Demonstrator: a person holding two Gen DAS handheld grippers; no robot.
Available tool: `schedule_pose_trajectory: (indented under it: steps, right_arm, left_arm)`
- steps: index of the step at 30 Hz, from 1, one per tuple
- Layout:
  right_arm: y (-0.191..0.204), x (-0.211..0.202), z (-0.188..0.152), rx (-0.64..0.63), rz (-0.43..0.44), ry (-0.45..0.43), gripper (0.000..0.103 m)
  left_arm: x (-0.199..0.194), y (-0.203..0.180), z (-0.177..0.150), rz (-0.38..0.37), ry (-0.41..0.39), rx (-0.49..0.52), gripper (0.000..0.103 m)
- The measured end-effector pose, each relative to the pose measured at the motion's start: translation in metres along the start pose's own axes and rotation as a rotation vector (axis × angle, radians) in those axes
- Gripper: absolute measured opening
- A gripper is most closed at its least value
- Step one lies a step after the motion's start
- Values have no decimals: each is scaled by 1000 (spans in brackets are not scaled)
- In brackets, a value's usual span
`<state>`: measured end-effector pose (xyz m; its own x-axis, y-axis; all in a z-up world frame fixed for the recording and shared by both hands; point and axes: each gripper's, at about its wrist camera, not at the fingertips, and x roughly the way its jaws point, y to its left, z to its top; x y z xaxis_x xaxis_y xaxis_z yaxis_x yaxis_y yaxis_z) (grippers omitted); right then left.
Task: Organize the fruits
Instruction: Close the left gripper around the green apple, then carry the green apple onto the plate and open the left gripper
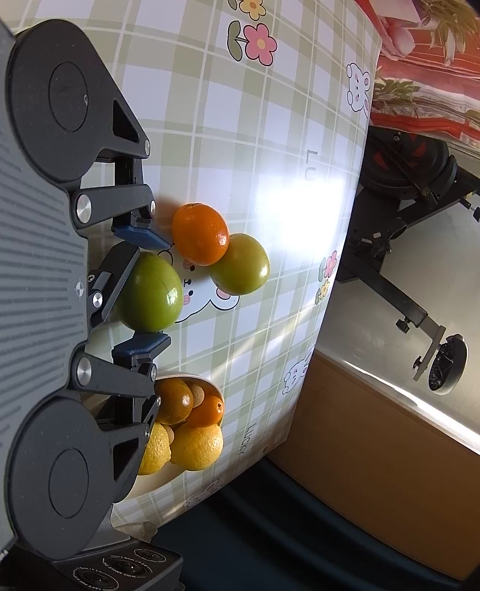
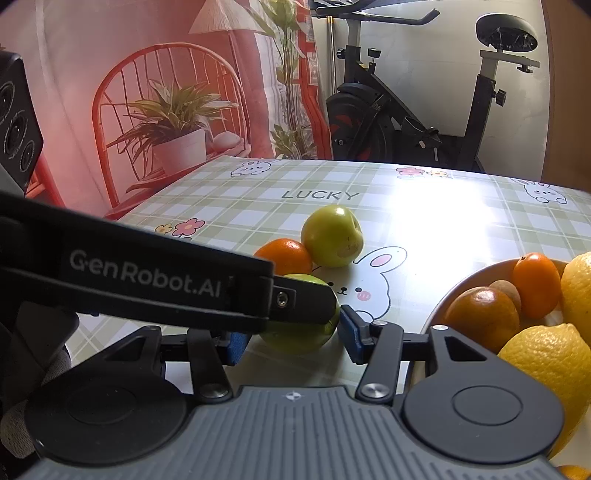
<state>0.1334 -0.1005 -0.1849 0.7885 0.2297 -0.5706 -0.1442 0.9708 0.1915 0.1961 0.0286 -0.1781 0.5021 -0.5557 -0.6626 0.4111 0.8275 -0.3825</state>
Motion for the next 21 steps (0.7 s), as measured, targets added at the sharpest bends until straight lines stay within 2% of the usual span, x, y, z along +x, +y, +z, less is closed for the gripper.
schedule_pose_trajectory:
  steps: [13,21]
  right_arm:
    - [1,-2,-1,-8,5,2,53]
    - [2,-14,-5,-11,19,-44,52]
  left_arm:
    - [-4,-7,-4,15,-14,26,50]
    - [-16,-22,-9,21,-32,63,50]
